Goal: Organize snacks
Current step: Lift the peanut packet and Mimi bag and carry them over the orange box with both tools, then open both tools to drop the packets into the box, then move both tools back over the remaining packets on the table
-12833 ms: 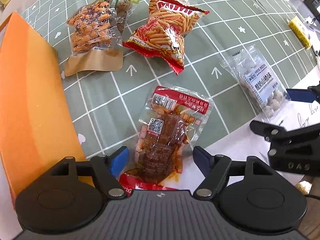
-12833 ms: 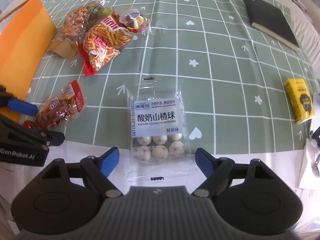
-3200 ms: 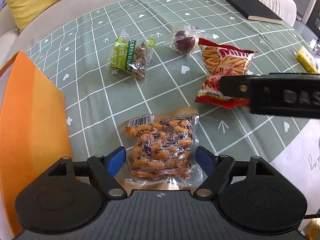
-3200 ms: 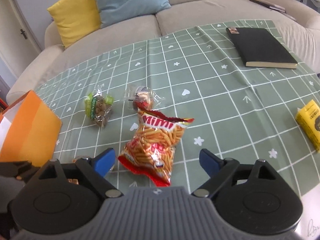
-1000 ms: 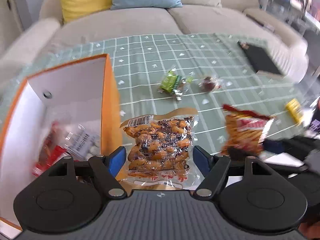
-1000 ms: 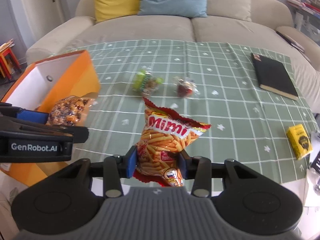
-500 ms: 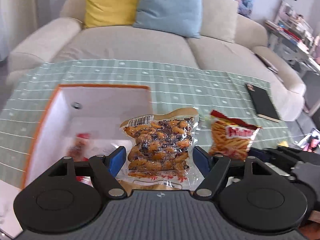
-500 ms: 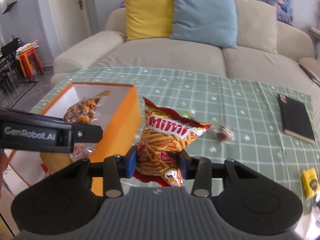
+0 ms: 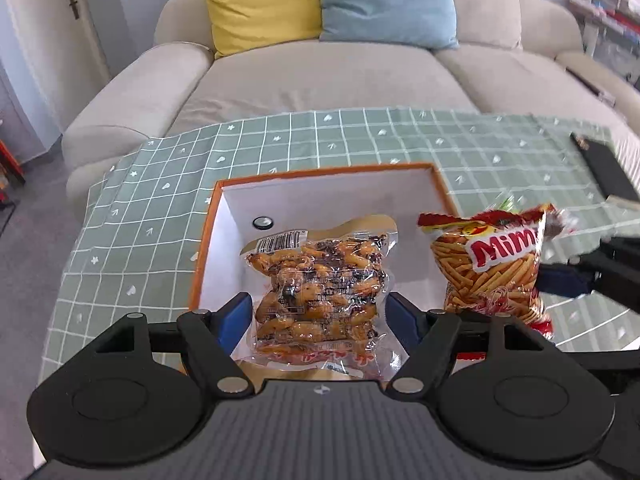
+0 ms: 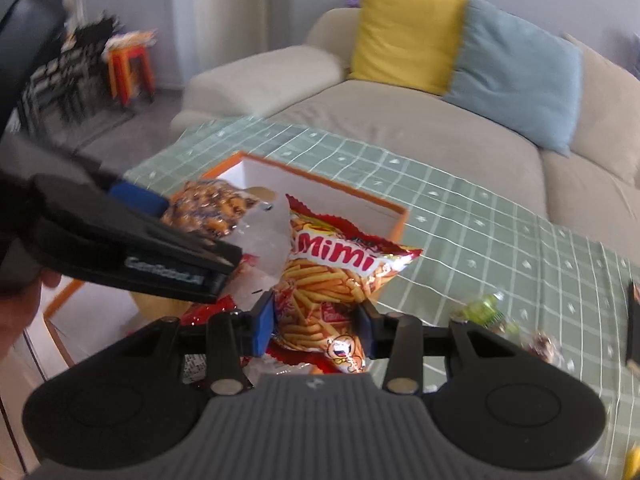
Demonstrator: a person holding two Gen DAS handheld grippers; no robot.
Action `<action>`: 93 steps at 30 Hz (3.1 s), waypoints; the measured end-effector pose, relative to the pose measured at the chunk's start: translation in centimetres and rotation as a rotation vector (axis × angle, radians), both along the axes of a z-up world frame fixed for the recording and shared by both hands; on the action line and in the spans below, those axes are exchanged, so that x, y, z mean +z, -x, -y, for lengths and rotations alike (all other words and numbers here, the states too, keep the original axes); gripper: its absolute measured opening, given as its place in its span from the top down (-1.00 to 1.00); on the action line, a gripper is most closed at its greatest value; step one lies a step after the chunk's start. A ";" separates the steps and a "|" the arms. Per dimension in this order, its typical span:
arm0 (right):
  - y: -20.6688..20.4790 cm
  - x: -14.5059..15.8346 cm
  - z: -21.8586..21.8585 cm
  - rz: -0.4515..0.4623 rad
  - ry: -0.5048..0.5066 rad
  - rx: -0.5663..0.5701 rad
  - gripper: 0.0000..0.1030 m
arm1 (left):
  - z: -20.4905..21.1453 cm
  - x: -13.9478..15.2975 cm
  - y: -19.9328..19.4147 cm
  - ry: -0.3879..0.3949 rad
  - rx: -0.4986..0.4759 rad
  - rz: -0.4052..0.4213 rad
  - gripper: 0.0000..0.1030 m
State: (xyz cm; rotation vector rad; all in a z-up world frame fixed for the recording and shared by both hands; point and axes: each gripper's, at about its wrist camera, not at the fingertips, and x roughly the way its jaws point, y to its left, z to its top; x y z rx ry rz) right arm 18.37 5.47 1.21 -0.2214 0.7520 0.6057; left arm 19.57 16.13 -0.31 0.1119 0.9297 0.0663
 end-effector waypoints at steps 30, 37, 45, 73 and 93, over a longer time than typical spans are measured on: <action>-5.6 -5.6 -6.5 0.087 0.296 0.284 0.22 | -1.9 -7.1 -5.7 -0.143 -0.100 -0.153 -0.67; -5.7 -6.1 -7.0 0.076 0.303 0.267 0.20 | -1.3 -7.1 -5.5 -0.162 -0.115 -0.134 -0.61; -5.1 -5.4 -6.8 0.086 0.294 0.248 -0.16 | -0.7 -5.9 -4.6 -0.215 -0.117 -0.088 -0.63; 2.1 0.2 4.1 0.103 0.090 -0.088 -0.44 | 3.9 -0.3 3.1 -0.035 0.081 0.092 -0.63; 6.7 -3.8 17.6 0.016 -0.001 -0.429 -0.44 | 15.2 -2.0 5.8 -0.002 -0.142 0.150 -0.63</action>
